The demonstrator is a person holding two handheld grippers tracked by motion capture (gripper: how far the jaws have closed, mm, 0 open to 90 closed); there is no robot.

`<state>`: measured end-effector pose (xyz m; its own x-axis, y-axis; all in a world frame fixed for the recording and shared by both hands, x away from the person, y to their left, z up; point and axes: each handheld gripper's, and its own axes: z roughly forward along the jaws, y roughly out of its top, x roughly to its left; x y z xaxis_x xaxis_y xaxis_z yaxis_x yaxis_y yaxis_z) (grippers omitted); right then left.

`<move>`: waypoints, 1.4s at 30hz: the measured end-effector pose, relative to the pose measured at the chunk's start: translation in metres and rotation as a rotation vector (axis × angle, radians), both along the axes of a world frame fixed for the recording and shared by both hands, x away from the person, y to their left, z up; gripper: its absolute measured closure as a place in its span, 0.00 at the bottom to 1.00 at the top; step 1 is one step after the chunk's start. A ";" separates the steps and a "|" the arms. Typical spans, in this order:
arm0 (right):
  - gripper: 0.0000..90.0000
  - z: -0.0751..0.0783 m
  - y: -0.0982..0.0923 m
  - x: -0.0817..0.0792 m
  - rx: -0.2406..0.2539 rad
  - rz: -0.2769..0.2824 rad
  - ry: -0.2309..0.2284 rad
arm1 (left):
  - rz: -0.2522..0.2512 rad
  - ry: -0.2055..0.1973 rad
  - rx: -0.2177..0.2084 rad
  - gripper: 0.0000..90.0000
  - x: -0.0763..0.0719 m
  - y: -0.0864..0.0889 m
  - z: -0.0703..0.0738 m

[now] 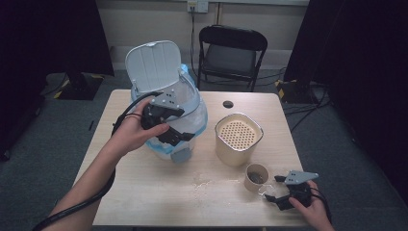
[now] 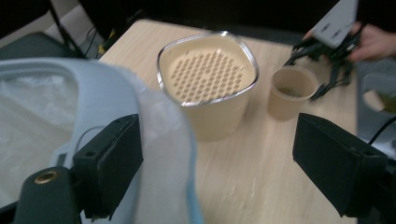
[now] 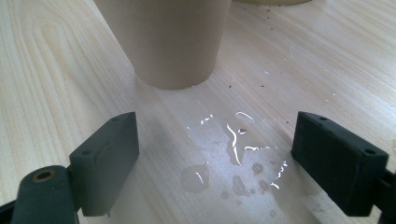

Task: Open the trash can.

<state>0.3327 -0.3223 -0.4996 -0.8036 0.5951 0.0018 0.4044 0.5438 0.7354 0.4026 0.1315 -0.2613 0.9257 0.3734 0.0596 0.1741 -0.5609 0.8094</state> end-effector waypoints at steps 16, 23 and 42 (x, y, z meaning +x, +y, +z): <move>0.16 0.000 0.000 0.000 -0.002 0.001 0.001 | -0.017 0.040 -0.074 0.17 -0.018 0.019 -0.017; 0.16 0.000 0.000 0.000 -0.006 -0.001 0.000 | -0.039 0.058 -0.078 0.17 -0.029 0.017 -0.038; 0.16 0.000 0.000 -0.001 -0.007 -0.010 -0.001 | -0.086 0.117 -0.007 0.17 -0.047 0.004 -0.107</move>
<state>0.3319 -0.3223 -0.4992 -0.7978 0.6029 -0.0034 0.4088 0.5452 0.7318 0.3555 0.1359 -0.3681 0.9547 0.2927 -0.0530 0.2192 -0.5718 0.7906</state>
